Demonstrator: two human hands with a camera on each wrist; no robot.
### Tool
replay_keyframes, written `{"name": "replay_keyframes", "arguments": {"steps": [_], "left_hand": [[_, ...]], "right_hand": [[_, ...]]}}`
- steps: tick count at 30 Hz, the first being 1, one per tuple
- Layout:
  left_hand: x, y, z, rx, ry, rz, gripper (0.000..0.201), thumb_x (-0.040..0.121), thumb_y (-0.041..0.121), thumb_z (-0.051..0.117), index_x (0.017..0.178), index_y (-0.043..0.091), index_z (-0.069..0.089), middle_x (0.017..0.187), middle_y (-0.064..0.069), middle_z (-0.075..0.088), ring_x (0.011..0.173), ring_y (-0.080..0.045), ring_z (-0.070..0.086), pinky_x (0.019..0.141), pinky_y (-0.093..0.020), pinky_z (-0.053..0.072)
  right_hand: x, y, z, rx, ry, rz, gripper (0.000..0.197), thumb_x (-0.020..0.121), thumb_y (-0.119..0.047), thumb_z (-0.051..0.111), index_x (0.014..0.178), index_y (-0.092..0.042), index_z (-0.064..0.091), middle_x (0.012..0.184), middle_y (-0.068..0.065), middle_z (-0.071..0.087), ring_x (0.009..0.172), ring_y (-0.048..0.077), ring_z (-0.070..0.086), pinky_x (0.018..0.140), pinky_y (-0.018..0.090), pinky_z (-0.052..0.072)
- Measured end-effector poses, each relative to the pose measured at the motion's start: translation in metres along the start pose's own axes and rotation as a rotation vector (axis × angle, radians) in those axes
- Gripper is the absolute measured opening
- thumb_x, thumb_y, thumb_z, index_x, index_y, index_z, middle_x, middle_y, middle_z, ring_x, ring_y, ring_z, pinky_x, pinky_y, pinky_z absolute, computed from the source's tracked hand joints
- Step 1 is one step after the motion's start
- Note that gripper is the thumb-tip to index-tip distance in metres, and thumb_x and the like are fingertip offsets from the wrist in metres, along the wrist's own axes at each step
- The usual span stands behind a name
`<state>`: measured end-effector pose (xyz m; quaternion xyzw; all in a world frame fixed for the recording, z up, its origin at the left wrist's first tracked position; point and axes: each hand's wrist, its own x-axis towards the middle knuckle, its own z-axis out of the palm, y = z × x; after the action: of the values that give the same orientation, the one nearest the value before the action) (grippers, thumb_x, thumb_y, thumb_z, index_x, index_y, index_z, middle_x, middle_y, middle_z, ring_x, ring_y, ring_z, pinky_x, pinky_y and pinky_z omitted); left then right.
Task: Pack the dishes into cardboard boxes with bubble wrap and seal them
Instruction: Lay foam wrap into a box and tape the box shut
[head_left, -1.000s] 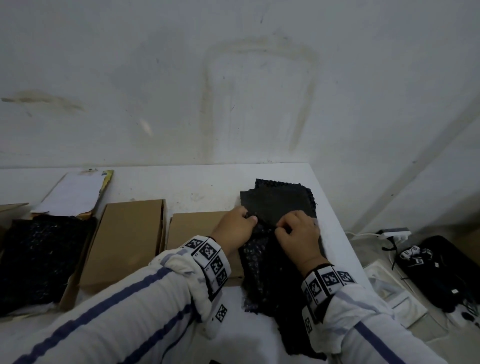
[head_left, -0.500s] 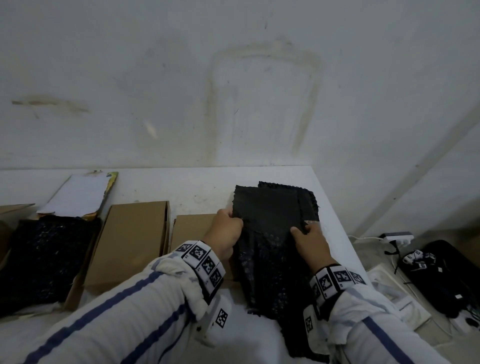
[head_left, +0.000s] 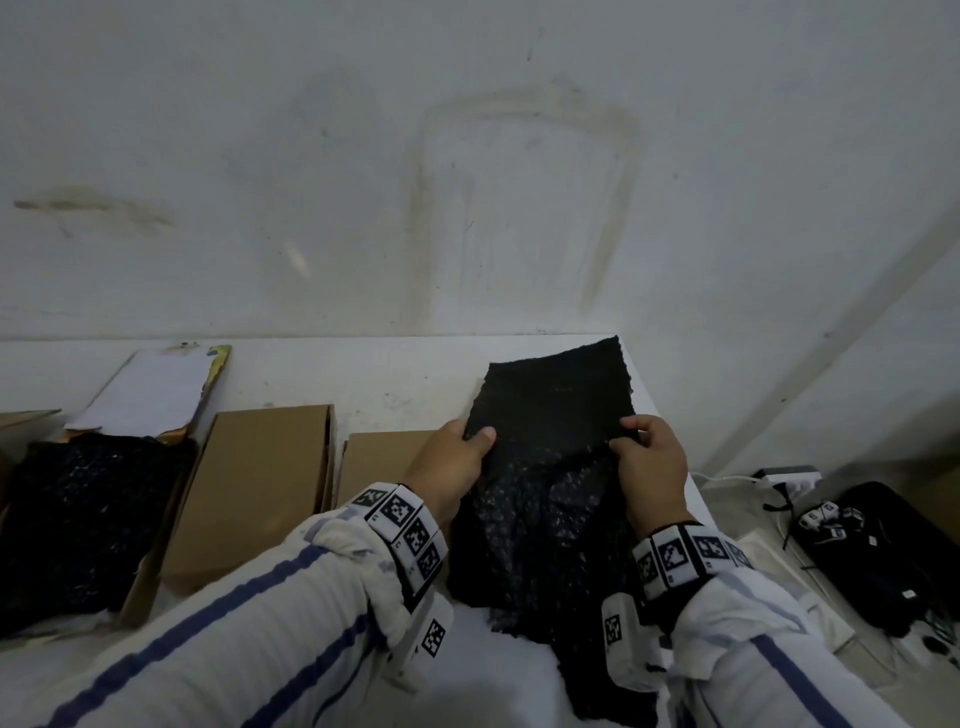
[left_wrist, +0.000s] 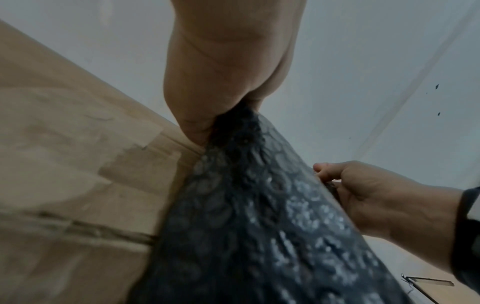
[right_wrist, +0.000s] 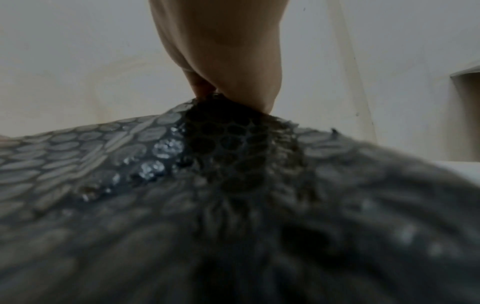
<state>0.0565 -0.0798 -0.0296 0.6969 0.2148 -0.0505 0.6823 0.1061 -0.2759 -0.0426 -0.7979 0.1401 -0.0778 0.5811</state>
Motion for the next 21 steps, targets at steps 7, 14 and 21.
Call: {"name": "replay_keyframes", "arguments": {"steps": [7,14,21], "left_hand": [[0.013,0.012,-0.008,-0.114,0.25,0.07,0.019,0.094,0.017,0.053,0.113,0.014,0.052,0.11,-0.006,0.061,0.1,-0.022,0.06,0.093,-0.039,0.05],[0.015,0.032,-0.032,-0.175,0.386,0.197,0.028,0.096,0.012,0.047,0.123,0.017,0.046,0.121,-0.006,0.055,0.106,-0.02,0.054,0.096,-0.033,0.045],[-0.002,0.042,-0.06,0.268,0.643,0.311,0.019,0.089,0.036,0.053,0.089,0.019,0.046,0.103,-0.001,0.048,0.1,-0.022,0.046,0.086,-0.035,0.04]], "right_hand": [[0.004,-0.03,-0.005,0.108,-0.146,-0.042,0.032,0.078,0.008,0.049,0.096,-0.016,0.059,0.077,0.003,0.056,0.065,0.018,0.05,0.06,0.028,0.043],[0.001,-0.056,0.011,-0.436,-0.22,-0.28,0.013,0.081,-0.012,0.059,0.09,-0.021,0.062,0.103,0.0,0.048,0.1,0.024,0.054,0.092,0.034,0.043],[-0.029,-0.094,0.043,-0.338,-0.126,-0.493,0.011,0.08,-0.018,0.064,0.09,-0.012,0.064,0.103,0.002,0.059,0.104,0.024,0.053,0.094,0.037,0.037]]}}
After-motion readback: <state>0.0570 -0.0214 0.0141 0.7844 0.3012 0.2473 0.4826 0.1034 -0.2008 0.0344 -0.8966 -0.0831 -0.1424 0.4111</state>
